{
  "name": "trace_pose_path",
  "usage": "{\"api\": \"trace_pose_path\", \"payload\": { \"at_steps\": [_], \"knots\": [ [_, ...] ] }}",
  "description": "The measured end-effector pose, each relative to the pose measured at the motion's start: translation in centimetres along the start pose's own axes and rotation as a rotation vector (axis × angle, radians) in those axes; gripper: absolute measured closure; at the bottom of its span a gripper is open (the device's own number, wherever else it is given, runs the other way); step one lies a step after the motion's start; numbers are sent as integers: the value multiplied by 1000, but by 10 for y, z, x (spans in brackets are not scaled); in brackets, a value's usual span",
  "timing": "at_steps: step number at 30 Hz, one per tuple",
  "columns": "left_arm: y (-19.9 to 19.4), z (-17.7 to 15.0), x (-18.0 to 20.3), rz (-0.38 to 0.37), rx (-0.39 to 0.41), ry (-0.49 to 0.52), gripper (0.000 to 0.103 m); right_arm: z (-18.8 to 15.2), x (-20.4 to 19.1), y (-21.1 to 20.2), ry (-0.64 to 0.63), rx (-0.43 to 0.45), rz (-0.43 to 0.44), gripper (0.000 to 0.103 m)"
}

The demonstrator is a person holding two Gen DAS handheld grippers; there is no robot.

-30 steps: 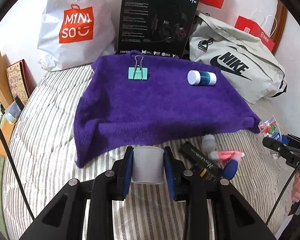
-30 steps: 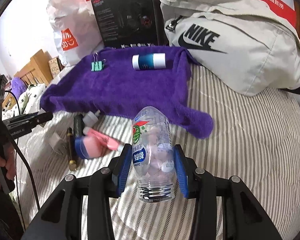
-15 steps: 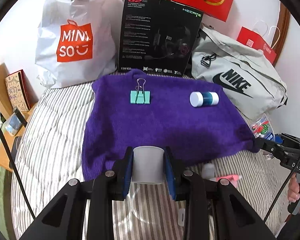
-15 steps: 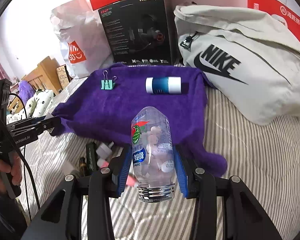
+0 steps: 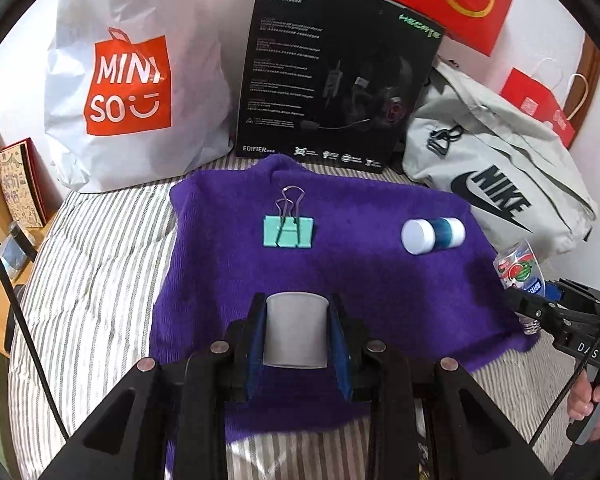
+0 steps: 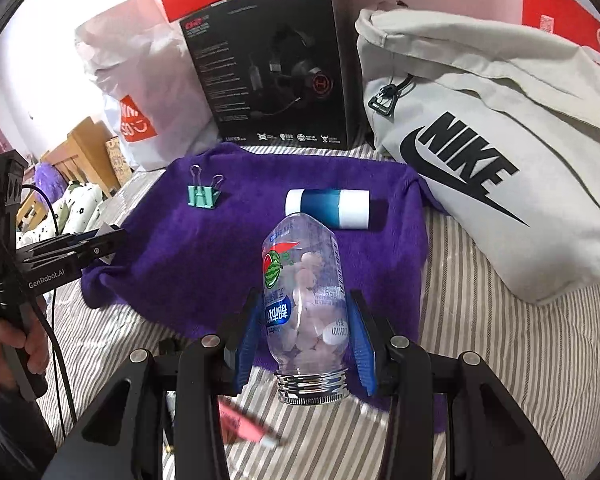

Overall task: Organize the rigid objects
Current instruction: 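Carry the tape roll with the left tool while the right tool carries the bottle over the towel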

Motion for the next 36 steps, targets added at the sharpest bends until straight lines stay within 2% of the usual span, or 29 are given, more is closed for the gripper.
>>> {"api": "trace_pose_path", "payload": {
  "at_steps": [11, 14, 16, 23, 30, 36],
  "knots": [
    [36, 12, -21, 10, -18, -16, 75, 25, 1, 45, 15, -15, 12, 61],
    [37, 10, -21, 8, -19, -8, 75, 23, 3, 54, 21, -33, 7, 61],
    [37, 9, -24, 7, -20, -20, 75, 21, 2, 54, 7, -24, -27, 61],
    [34, 11, -30, 3, -2, -35, 75, 15, -4, 62, 6, -33, -26, 61],
    [41, 8, -39, 23, -19, -46, 75, 11, -5, 76, 5, -57, -53, 61],
    [49, 7, -36, 94, -39, -4, 75, 11, -7, 78, -9, -44, -85, 61]
  ]
}}
Point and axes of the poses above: each gripper's, at about its wrist camera, not at the fingertips, and y roughly the way its jaws point, x to its right, z to its top, the point moved 3 cm from there along y, roughly the way its jaws point, and after that the axes turned 15 degrees about -z, right-handed, at the moved point
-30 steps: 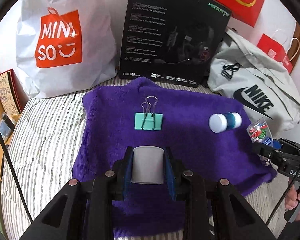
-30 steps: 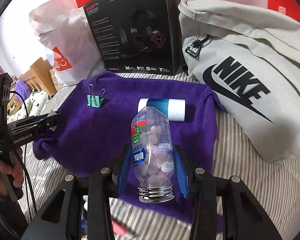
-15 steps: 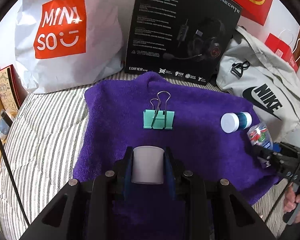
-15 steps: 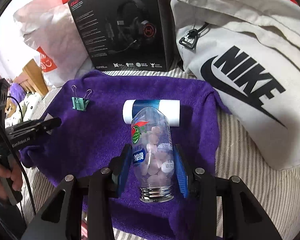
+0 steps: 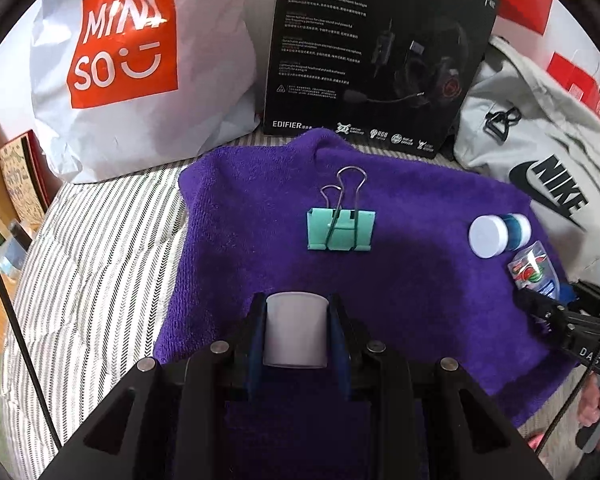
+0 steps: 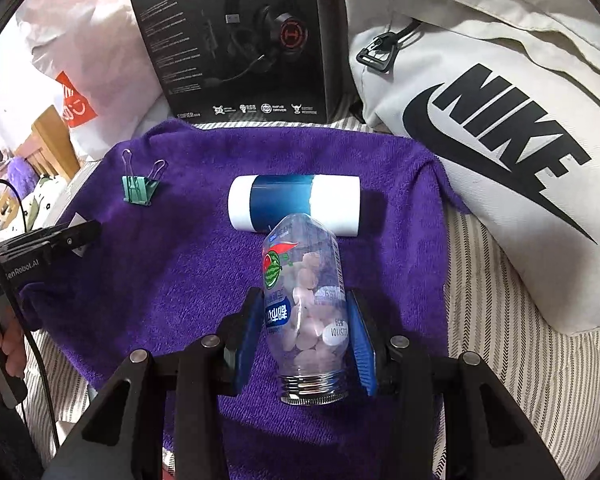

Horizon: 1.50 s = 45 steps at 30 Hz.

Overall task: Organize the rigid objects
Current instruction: 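Carry the tape roll with the left tool while the right tool carries the bottle over the towel, then release the tape roll from the left tool while the right tool lays the bottle on the towel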

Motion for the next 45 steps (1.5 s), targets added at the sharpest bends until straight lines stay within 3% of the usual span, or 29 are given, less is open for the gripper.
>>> {"api": "trace_pose_path", "payload": {
  "at_steps": [5, 12, 17, 24, 29, 31, 34, 38, 45],
  "knots": [
    [6, 0, 6, 57, -14, 45, 75, 0, -5, 2, -39, 10, -42, 61],
    [6, 0, 5, 63, -11, 50, 74, -1, -5, 1, -51, 20, -45, 60],
    [5, -5, 10, 56, -17, 73, 62, -5, -7, -4, -67, 28, -20, 45],
    [1, -10, 16, 62, -43, 61, 37, -8, -2, -16, -53, 31, 10, 37],
    [-23, -12, 23, 57, -26, 61, 35, -11, 12, -45, -8, 68, 4, 32],
    [-37, -16, 29, 48, -21, 63, 29, -17, 17, -61, 0, 87, 3, 26],
    [-55, -26, 37, 46, -1, 75, 27, -33, 22, -84, -1, 109, -16, 18],
    [-81, -49, 50, 7, 9, 64, 26, -68, 25, -106, -28, 106, -63, 14],
    [-100, -104, 71, -63, -15, 71, 25, -136, 29, -109, -14, 22, -84, 13]
  ]
}}
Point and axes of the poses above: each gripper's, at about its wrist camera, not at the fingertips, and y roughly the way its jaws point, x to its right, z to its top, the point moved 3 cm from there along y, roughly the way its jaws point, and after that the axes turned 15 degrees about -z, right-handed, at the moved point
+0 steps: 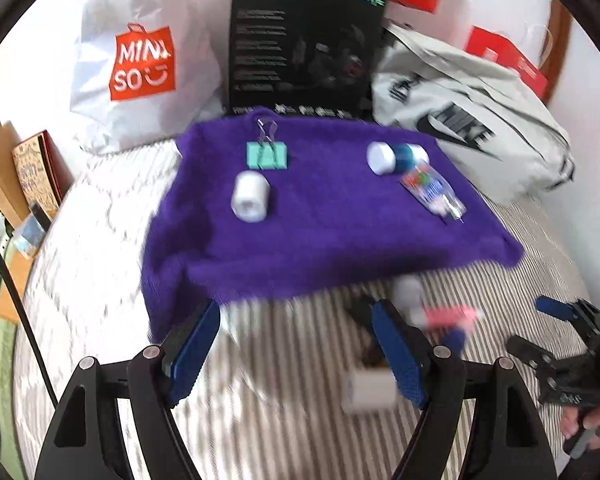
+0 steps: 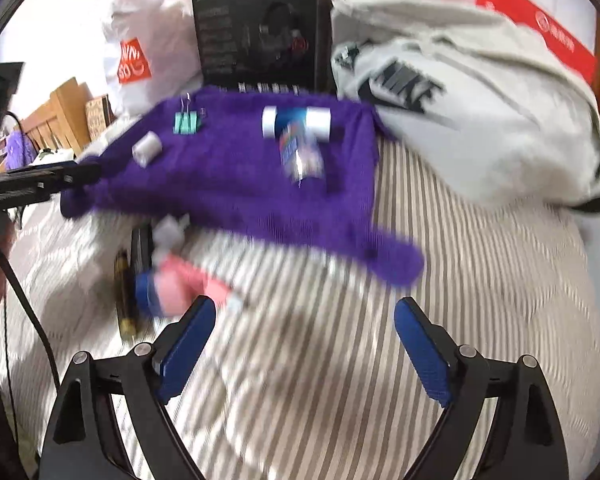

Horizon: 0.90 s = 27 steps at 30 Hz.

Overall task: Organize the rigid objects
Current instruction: 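Release the tape roll from the left tool while the right tool lays the bottle on the towel, then move the left tool to the white plug cube and close on it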

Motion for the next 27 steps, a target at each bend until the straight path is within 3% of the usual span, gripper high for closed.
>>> {"api": "trace_pose_path", "payload": {
  "at_steps": [6, 12, 17, 27],
  "knots": [
    [2, -27, 7, 10, -43, -6, 25, -25, 0, 17, 47, -36, 4, 12],
    [-7, -38, 2, 12, -41, -33, 25, -30, -7, 16, 11, 21, -21, 7],
    [-11, -43, -1, 11, -40, -51, 25, -29, -7, 19, 10, 11, -29, 0],
    [-8, -50, 4, -5, -48, -62, 25, -29, -5, 20, 11, 8, -33, 0]
  ]
}}
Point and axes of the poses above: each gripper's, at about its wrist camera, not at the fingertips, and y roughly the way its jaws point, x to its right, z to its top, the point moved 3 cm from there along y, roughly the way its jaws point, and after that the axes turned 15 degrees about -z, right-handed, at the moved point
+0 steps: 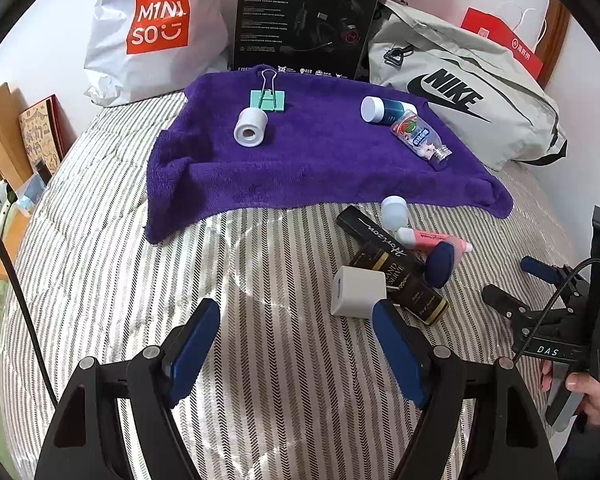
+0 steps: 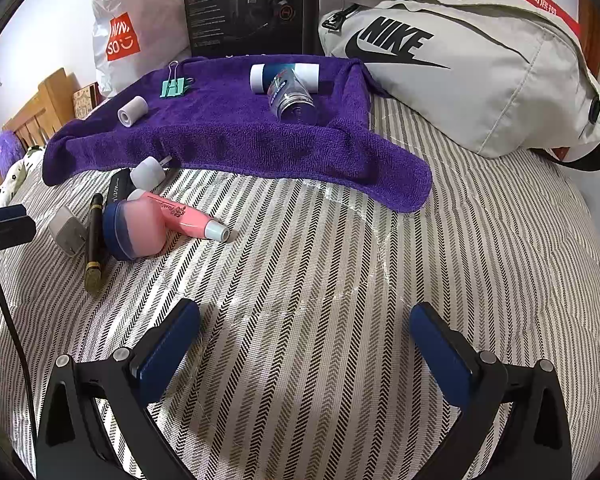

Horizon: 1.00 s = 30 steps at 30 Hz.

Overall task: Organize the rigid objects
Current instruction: 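Move the left tool to the white plug cube and close on it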

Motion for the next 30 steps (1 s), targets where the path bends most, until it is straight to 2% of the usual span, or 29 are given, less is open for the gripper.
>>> {"api": "trace_pose_path", "payload": {
  "at_steps": [22, 30],
  "knots": [
    [4, -9, 3, -43, 0, -22, 25, 1, -2, 0, 6, -1, -1, 0],
    [12, -5, 16, -77, 18, 28, 25, 1, -2, 0, 8, 0, 4, 0]
  ]
}}
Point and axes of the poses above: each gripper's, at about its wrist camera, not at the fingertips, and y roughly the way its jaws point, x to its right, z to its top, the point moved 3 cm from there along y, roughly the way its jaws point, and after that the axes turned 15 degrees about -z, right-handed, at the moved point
